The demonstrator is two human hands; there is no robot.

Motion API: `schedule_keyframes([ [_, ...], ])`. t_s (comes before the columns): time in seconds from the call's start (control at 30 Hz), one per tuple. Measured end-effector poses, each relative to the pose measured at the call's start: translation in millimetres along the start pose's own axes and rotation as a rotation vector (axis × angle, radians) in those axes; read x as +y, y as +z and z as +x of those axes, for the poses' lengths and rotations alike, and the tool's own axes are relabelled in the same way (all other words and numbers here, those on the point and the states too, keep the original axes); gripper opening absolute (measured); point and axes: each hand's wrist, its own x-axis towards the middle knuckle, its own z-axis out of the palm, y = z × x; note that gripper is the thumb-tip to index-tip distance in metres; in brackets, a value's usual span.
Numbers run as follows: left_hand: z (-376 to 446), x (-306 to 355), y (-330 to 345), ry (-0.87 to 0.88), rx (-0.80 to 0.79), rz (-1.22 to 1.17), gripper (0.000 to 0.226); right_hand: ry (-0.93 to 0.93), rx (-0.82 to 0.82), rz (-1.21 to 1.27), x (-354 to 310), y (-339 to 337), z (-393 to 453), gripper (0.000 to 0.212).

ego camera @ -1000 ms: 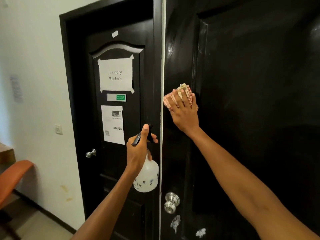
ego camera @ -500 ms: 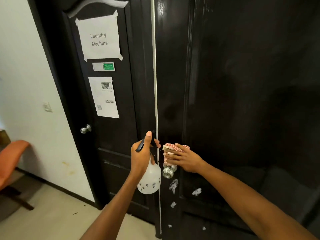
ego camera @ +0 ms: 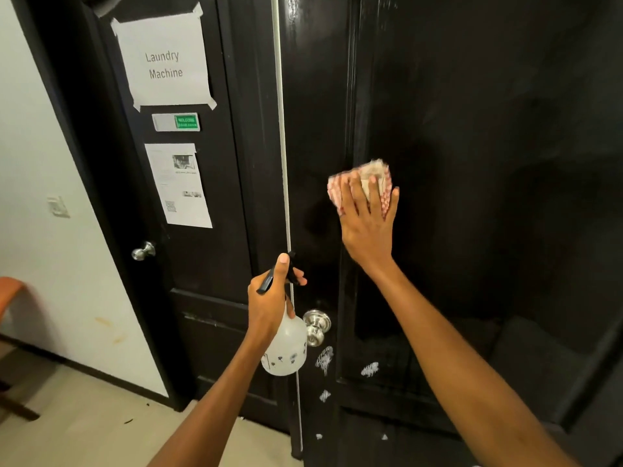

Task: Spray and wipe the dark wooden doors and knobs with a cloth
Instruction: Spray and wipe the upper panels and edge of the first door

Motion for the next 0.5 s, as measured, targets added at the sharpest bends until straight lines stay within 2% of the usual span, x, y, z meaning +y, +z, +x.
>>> schedule_keyframes([
  [0.13,-4,-12,7,-0.035,-0.027,-0.007,0.061,-0.115,-0.211,0.076,-7,39,-131,0.085],
  [0.2,-10,-18,9,-0.060,-0.044,-0.001,0.061,-0.264,-0.403,0.060,0,47,-198,0.099],
  [0.27,-13,-21,11,-0.069,-0.051,-0.006,0.060,-0.447,-0.521,-0.004,13,56,-229,0.105],
  [0.4,-20,-25,19,-0.076,-0.060,-0.022,0.062,-0.606,-0.567,-0.051,34,61,-222,0.098],
  [0.47,-29,-27,23,-0.092,-0.074,-0.040,0.062,-0.562,-0.529,-0.039,43,49,-209,0.089],
  [0.5,-32,-30,25,-0.111,-0.079,-0.054,0.062,-0.483,-0.477,-0.033,53,42,-200,0.085],
])
